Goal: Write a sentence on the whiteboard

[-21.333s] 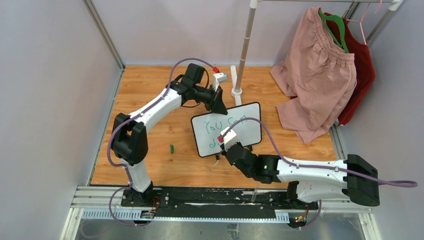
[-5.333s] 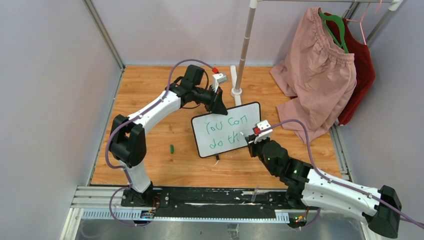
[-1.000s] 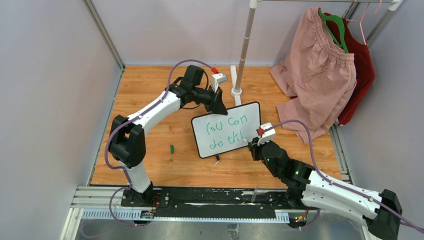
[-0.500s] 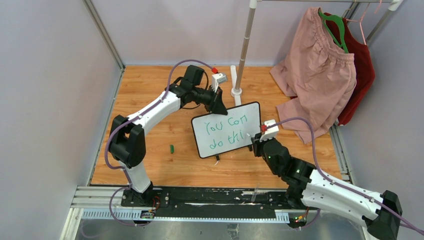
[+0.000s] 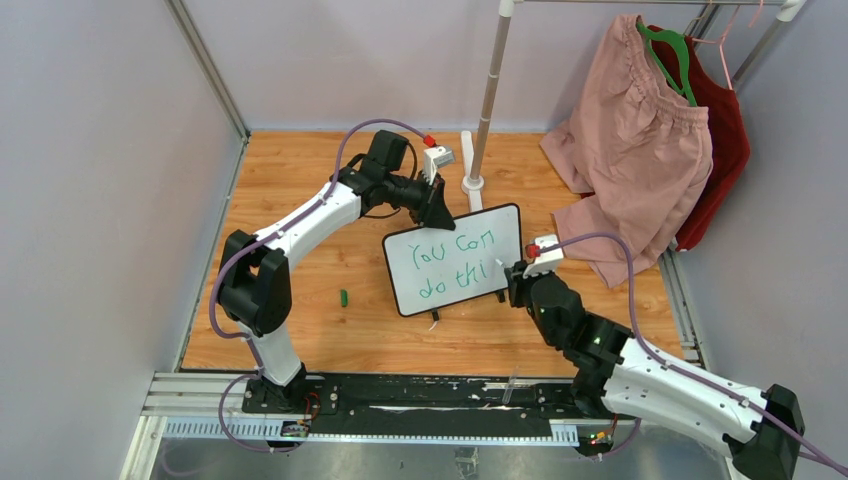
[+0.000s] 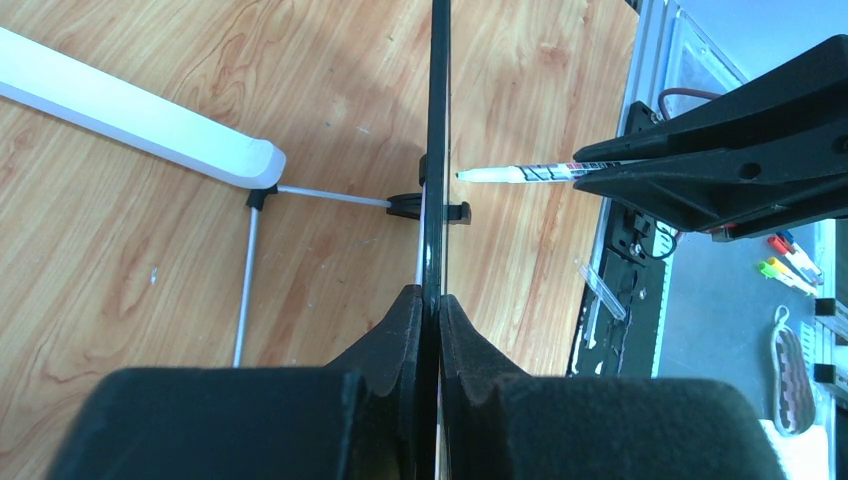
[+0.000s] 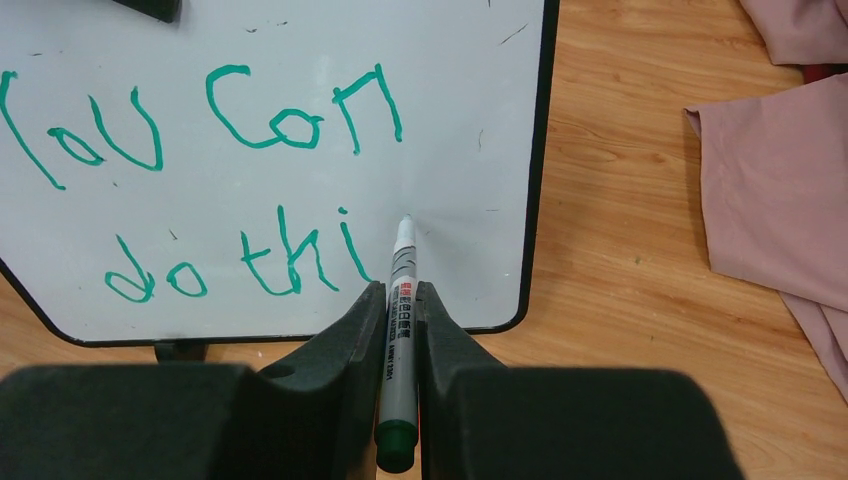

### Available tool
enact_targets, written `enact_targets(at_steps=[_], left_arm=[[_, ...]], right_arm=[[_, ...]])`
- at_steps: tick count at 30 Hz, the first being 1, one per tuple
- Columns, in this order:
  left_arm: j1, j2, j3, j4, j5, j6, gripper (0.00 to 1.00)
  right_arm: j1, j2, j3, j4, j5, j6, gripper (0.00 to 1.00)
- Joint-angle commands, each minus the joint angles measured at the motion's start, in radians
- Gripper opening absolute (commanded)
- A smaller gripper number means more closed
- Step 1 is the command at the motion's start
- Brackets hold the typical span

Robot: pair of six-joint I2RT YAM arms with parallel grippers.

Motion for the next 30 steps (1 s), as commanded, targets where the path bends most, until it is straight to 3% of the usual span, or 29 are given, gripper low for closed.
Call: enact_targets(at_steps=[1, 30], left_arm=[[-0.014, -0.024, -0.009, 0.005, 0.004, -0.016, 0.0], [-0.015, -0.024, -0.01, 0.007, 0.005, -0.018, 0.0]], right_arm=[[-0.023, 0.013, 0.042, 0.029, 0.017, -0.011, 0.0], [-0.034, 0.112, 0.05, 0.03, -0.113, 0.006, 0.0]])
